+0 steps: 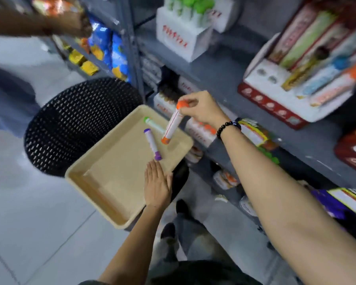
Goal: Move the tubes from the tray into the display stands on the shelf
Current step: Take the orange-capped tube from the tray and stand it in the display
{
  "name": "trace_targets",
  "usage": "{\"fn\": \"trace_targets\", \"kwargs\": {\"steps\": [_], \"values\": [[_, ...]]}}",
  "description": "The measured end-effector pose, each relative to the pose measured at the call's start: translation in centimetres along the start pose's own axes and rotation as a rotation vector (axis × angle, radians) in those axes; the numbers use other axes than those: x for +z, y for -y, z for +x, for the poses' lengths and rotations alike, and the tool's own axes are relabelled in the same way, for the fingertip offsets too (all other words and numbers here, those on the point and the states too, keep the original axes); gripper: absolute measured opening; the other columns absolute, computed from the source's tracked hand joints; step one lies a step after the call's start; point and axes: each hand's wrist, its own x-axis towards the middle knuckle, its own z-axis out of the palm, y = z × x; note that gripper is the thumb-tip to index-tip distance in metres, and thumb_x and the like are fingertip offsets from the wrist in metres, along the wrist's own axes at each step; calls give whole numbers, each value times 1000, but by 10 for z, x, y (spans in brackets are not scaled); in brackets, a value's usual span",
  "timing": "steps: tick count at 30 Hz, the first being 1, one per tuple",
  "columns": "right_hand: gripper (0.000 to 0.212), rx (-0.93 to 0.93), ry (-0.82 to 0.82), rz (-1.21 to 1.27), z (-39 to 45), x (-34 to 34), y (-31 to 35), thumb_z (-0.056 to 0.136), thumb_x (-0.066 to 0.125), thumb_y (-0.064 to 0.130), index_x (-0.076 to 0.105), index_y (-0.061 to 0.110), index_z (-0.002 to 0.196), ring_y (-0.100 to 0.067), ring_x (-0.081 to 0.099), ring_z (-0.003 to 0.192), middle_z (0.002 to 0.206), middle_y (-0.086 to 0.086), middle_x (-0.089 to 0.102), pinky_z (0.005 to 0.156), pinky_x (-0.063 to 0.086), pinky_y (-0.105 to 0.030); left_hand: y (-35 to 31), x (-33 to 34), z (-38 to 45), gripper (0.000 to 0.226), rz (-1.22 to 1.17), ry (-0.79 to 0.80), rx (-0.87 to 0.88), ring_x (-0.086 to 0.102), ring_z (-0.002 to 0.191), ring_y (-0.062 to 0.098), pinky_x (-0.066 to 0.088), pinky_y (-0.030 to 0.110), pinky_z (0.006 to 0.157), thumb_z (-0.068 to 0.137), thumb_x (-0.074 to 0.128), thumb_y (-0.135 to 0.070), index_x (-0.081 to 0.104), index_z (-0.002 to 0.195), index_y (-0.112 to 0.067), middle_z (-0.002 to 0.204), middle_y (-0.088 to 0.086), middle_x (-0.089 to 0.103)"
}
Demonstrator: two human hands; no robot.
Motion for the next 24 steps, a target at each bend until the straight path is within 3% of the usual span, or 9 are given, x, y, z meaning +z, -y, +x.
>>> {"fn": "trace_targets", "kwargs": {"steps": [1, 3, 5, 9, 13, 17, 19, 22, 24], "values": [[17, -4, -46, -25, -10, -20, 4, 71, 68, 2, 71, -3, 87, 6, 49, 60, 81, -19, 74, 55, 45, -16, -13, -5, 3, 77, 2, 0, 66, 15, 142, 36, 8, 40, 118, 88, 3, -47, 18, 141, 6, 152, 25, 20], [18, 9, -147, -65, -32, -62, 10, 71, 68, 5, 70, -2, 88, -5, 51, 70, 93, -30, 70, 67, 45, -25, -44, -13, 11, 70, -17, -12, 197, 18, 141, 38, 11, 42, 117, 94, 19, -45, 21, 140, 8, 150, 27, 24], [21, 16, -235, -62, -57, -105, 14, 72, 69, 4, 72, 1, 92, -8, 54, 74, 91, -27, 72, 73, 47, -28, -80, -17, 18, 62, -43, -9, 326, 17, 141, 39, 13, 44, 118, 98, 33, -35, 21, 139, 9, 150, 28, 22], [18, 13, -405, -136, -115, -187, 18, 68, 69, 11, 72, 6, 85, -8, 51, 70, 86, -29, 69, 67, 43, -27, -162, -21, 20, 60, -35, -39, 610, 19, 140, 40, 15, 45, 117, 98, 35, -33, 22, 139, 9, 149, 29, 22], [26, 77, -574, -205, -177, -254, 12, 68, 67, 9, 65, -8, 87, -12, 40, 69, 88, -39, 62, 66, 35, -27, -236, -10, 12, 61, -45, -16, 817, 13, 142, 39, 9, 44, 118, 97, 42, -27, 19, 141, 7, 151, 27, 17], [19, 102, -649, -174, -229, -305, 0, 71, 69, 4, 71, 4, 90, 4, 50, 59, 76, -19, 67, 53, 39, -8, -297, 12, 1, 63, 3, 16, 925, 3, 145, 31, -1, 37, 118, 98, 30, -37, 9, 144, 2, 155, 21, 9], [23, 112, -692, -190, -249, -327, -7, 71, 70, 5, 73, 7, 94, -3, 56, 71, 87, -16, 72, 60, 44, -11, -321, 24, -1, 63, 33, 18, 946, 0, 145, 29, -4, 36, 118, 99, 28, -37, 5, 144, 0, 156, 19, 5], [21, 109, -713, -231, -272, -356, -16, 70, 69, 3, 71, -1, 90, -10, 53, 74, 93, -25, 71, 68, 45, -24, -351, 41, -2, 63, 66, 37, 954, -2, 145, 29, -4, 36, 118, 100, 24, -38, 2, 144, 1, 156, 20, 2], [21, 115, -719, -249, -284, -372, -25, 69, 69, 4, 72, 2, 90, -8, 55, 74, 91, -22, 72, 69, 46, -21, -369, 51, -3, 64, 86, 67, 945, -3, 145, 29, -4, 36, 118, 100, 24, -38, 1, 144, 1, 156, 20, 2]]}}
